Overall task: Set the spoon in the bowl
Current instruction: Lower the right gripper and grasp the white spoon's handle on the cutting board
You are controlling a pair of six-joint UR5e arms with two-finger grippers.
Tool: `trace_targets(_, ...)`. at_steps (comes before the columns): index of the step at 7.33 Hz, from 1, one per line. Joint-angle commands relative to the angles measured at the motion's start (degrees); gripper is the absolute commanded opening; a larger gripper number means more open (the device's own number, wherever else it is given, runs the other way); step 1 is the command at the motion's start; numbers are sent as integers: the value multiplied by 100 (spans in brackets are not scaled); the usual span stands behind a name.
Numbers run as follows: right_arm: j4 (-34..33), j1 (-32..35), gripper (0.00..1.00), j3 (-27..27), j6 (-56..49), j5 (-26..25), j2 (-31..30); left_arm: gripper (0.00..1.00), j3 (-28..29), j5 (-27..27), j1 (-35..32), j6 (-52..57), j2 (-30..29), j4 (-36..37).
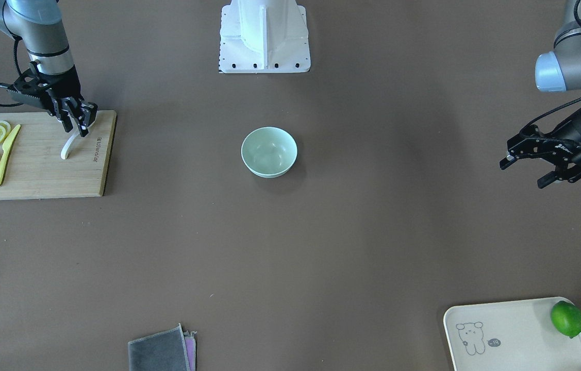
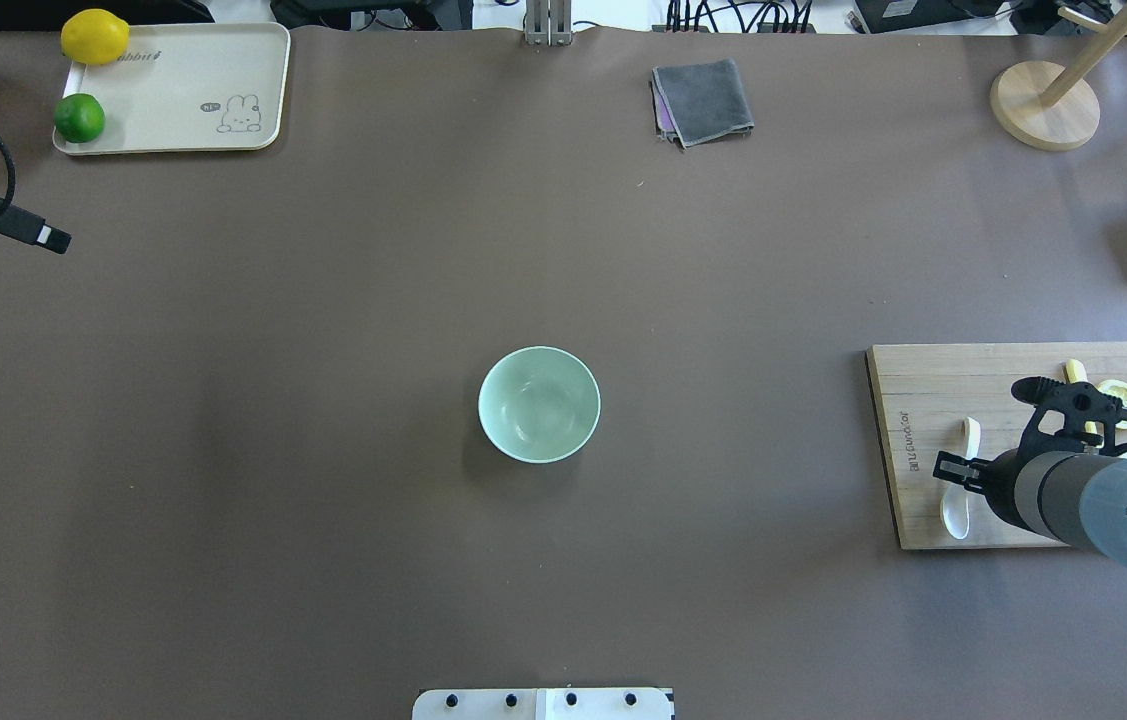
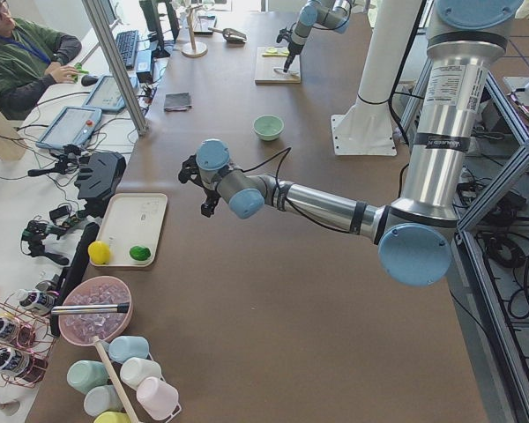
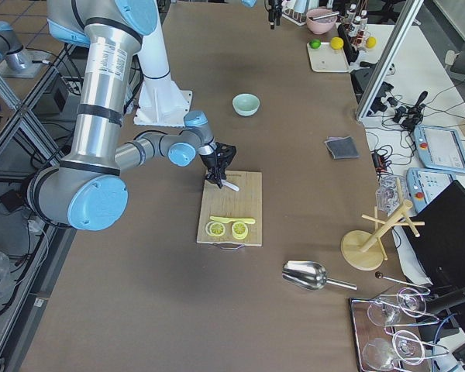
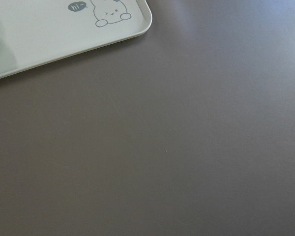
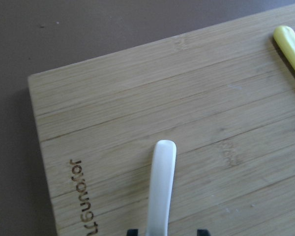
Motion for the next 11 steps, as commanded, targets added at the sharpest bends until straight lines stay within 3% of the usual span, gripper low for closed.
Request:
trace_targets(1,-26,-13,47,-9,0,0,15,99,1,0,3,0,15,-3)
trace_targets(4,-158,-22,45,-53,0,-9,155,99,1,0,3,0,15,-3)
trace_targets(8,-167,-5,0,-27,0,0,165,99,1,0,12,0,6,-3)
trace_targets(10,-193,74,0,244,0,26,165,99,1,0,12,0,6,-3)
trace_targets(11,-602,83,0,489,78,44,365,99,1,0,12,0,6,-3)
